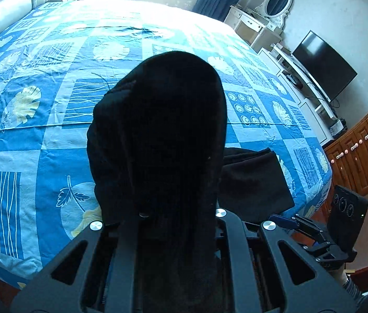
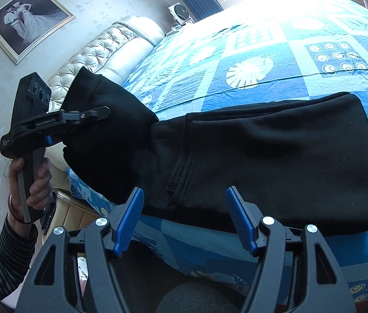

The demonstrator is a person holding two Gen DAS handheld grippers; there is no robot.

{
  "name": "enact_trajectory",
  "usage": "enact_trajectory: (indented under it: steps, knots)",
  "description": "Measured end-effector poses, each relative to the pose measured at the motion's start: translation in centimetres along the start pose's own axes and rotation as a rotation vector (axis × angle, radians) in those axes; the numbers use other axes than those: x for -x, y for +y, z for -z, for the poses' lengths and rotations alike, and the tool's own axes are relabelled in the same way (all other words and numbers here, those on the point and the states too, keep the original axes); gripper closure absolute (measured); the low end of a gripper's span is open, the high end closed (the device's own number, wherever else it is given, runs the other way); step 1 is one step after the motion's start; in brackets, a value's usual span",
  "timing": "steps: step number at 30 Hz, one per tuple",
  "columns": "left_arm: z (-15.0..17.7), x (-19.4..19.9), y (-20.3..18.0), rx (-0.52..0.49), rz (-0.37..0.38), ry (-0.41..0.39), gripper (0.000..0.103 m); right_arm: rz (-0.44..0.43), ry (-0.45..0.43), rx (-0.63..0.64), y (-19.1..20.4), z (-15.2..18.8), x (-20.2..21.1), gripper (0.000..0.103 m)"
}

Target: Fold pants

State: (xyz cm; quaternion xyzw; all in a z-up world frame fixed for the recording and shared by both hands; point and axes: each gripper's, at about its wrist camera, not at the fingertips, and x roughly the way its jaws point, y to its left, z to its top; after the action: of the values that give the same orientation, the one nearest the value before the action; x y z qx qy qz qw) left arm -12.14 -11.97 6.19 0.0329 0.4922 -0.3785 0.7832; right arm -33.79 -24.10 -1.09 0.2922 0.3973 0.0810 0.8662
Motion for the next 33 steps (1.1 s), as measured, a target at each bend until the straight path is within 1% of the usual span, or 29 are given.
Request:
enact_trajectory:
  steps: [5,6,7,9,13,18,21,23,24,25,26,27,28,29,31,33]
  knots:
    - [1.2,-4.6,-4.0,-0.075,-0.089,0.044,0.09,0.002,-0.009,-0.025,-1.3,-0.2,1.0,0.037]
    - [1.5,-5.4,-4.5,-0.083,-0.106,0.052,0.09,0.005,-0.016,-0.035,-1.7,-0.2,1.3,0.033]
    - [1.7,-6.2,-4.9,-0.09,-0.124,0.06,0.09,0.003,-0.029,-0.05,-2.2,0.0,2.0,0.031]
    - [2.0,-7.4,-5.2,-0.094,-0.155,0.068,0.089,-0.012,-0.041,-0.083,-3.1,0.0,2.5,0.03]
    - [2.6,-9.4,-6.2,-0.107,-0.245,0.067,0.089,-0.023,-0.051,-0.116,-4.2,0.1,3.0,0.03]
    - [3.7,-11.0,-8.7,-0.176,-0.399,0.043,0.089,-0.036,-0.062,-0.133,-4.6,0.2,3.3,0.03]
    - [4.1,-11.7,-9.5,-0.207,-0.451,0.028,0.086,-0.032,-0.072,-0.147,-5.0,0.2,3.6,0.03]
    - [4.4,-12.0,-9.7,-0.213,-0.454,0.017,0.08,-0.023,-0.077,-0.157,-5.3,0.3,3.8,0.03]
    - [4.7,-12.0,-9.9,-0.222,-0.454,0.01,0.074,-0.022,-0.08,-0.164,-5.4,0.3,3.9,0.03]
    - [4.9,-12.0,-10.3,-0.236,-0.445,0.002,0.062,-0.022,-0.082,-0.172,-5.6,0.3,4.0,0.03]
    - [5.1,-12.0,-10.6,-0.248,-0.422,-0.009,0.056,-0.02,-0.084,-0.178,-5.8,0.3,4.1,0.03]
    - [5.4,-11.9,-11.0,-0.26,-0.391,-0.017,0.046,-0.014,-0.086,-0.181,-5.9,0.3,4.2,0.03]
    - [5.6,-11.7,-11.3,-0.266,-0.369,-0.022,0.042,-0.008,-0.088,-0.182,-5.9,0.3,4.3,0.03]
    - [5.8,-11.5,-11.6,-0.268,-0.346,-0.023,0.041,-0.004,-0.09,-0.184,-6.0,0.3,4.3,0.03]
    - [6.2,-10.8,-12.1,-0.262,-0.292,-0.018,0.036,0.004,-0.094,-0.187,-6.2,0.3,4.6,0.03]
    - [6.6,-9.8,-12.6,-0.251,-0.23,-0.002,0.034,0.01,-0.101,-0.191,-6.5,0.3,4.9,0.03]
